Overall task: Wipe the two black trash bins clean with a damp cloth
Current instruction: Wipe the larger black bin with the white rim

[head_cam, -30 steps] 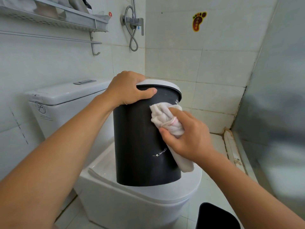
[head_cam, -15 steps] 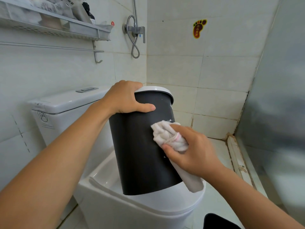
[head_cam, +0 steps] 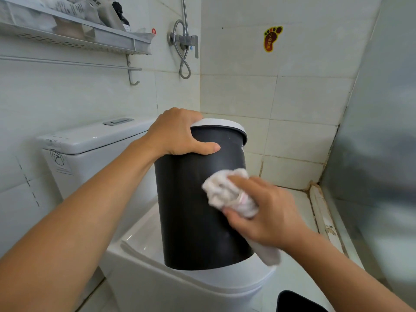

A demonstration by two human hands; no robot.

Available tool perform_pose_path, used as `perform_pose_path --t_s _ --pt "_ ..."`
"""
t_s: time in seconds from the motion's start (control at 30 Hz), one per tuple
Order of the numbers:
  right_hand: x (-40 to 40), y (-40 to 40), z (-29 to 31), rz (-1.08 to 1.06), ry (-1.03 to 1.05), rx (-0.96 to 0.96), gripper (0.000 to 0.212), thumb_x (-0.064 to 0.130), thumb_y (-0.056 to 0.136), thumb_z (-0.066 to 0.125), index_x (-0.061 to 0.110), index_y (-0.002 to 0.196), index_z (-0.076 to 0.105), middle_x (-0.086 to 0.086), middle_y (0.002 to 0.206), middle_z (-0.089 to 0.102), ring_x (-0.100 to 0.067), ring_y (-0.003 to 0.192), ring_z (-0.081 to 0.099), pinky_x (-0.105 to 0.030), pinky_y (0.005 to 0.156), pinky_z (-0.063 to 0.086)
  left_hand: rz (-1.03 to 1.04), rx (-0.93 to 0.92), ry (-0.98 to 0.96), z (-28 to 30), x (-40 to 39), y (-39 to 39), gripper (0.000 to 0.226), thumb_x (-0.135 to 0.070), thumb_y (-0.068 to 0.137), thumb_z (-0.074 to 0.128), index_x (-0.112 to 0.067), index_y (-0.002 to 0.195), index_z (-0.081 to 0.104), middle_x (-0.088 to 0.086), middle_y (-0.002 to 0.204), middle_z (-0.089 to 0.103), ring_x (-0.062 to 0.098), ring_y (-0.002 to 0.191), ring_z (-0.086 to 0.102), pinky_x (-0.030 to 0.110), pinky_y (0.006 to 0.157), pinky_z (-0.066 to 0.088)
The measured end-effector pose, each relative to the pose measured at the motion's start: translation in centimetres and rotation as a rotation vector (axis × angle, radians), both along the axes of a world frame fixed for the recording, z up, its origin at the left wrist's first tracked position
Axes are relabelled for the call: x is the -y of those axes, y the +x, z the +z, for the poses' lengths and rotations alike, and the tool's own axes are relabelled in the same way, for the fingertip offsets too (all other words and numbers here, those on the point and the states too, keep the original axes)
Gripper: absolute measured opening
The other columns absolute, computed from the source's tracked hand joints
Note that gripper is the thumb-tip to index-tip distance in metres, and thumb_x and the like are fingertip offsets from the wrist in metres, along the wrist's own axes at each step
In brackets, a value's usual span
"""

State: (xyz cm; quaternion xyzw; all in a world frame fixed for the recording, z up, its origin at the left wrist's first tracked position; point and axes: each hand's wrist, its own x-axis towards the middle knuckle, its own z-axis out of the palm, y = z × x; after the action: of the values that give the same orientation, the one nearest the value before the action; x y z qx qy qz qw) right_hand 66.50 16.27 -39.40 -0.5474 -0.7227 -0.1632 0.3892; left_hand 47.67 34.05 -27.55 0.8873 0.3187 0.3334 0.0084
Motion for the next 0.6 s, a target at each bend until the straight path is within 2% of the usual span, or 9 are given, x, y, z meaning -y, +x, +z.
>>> perform_pose_path --t_s 0.1,0.17,0.3,0.37,0.47,0.53,0.6 --pt "-1.9 0.4 1.3 -0.133 -0.028 -0.258 0.054 0.067 0.078 0.059 0.045 0.128 0.057 0.014 0.095 0.067 -0.013 0.080 0.065 -0.039 0.066 0.057 0.020 -0.019 0.027 0.2 0.5 0.4 0.071 -0.075 0.058 0.076 -0.019 0.062 0.031 -0.006 0.056 0.034 0.016 0.056 0.033 0.037 0.056 0.024" --pt "-2.3 0.3 1.2 -0.144 -0.073 -0.320 0.052 0.067 0.079 0.058 0.046 0.126 0.057 0.015 0.095 0.068 -0.010 0.082 0.066 -0.039 0.068 0.058 0.061 -0.029 0.025 0.4 0.6 0.9 0.070 -0.070 0.066 0.083 -0.020 0.062 0.035 -0.006 0.059 0.040 0.015 0.058 0.039 0.036 0.056 0.026" --pt "-0.1 0.0 -0.7 0.009 -0.111 -0.115 0.046 0.057 0.080 0.067 0.041 0.123 0.063 0.015 0.094 0.066 -0.011 0.076 0.064 -0.038 0.064 0.055 0.130 -0.017 -0.039 0.4 -0.4 0.4 0.067 -0.066 0.072 0.083 -0.017 0.063 0.037 -0.003 0.063 0.044 0.018 0.061 0.042 0.036 0.058 0.029" --pt "1.1 0.0 -1.6 0.079 -0.171 0.000 0.051 0.054 0.079 0.071 0.042 0.128 0.062 0.017 0.100 0.066 -0.010 0.079 0.064 -0.034 0.063 0.054 0.161 -0.003 -0.083 0.0 -1.4 -0.3 0.070 -0.076 0.063 0.077 -0.014 0.066 0.045 0.001 0.066 0.053 0.022 0.066 0.051 0.038 0.061 0.037" --pt "1.8 -0.1 -1.9 0.118 -0.205 0.133 0.048 0.055 0.080 0.070 0.043 0.126 0.062 0.018 0.096 0.063 -0.011 0.077 0.060 -0.029 0.059 0.050 0.169 0.030 -0.117 -0.3 -2.1 -1.0 0.076 -0.081 0.054 0.069 -0.008 0.069 0.052 0.007 0.069 0.059 0.028 0.070 0.058 0.042 0.065 0.044" --pt "1.5 0.1 -1.6 0.093 -0.184 0.135 0.047 0.057 0.080 0.069 0.044 0.125 0.063 0.018 0.095 0.063 -0.011 0.076 0.060 -0.031 0.058 0.051 0.157 0.029 -0.110 -0.2 -2.0 -1.2 0.072 -0.077 0.057 0.072 -0.011 0.066 0.045 0.004 0.065 0.053 0.025 0.065 0.051 0.040 0.062 0.037" --pt "0.5 0.2 -1.1 0.033 -0.133 0.031 0.047 0.060 0.079 0.067 0.044 0.124 0.064 0.017 0.094 0.064 -0.011 0.074 0.061 -0.035 0.059 0.053 0.108 0.030 -0.105 -0.1 -1.4 -1.2 0.068 -0.072 0.060 0.075 -0.014 0.063 0.039 -0.001 0.062 0.045 0.021 0.061 0.043 0.037 0.059 0.030"
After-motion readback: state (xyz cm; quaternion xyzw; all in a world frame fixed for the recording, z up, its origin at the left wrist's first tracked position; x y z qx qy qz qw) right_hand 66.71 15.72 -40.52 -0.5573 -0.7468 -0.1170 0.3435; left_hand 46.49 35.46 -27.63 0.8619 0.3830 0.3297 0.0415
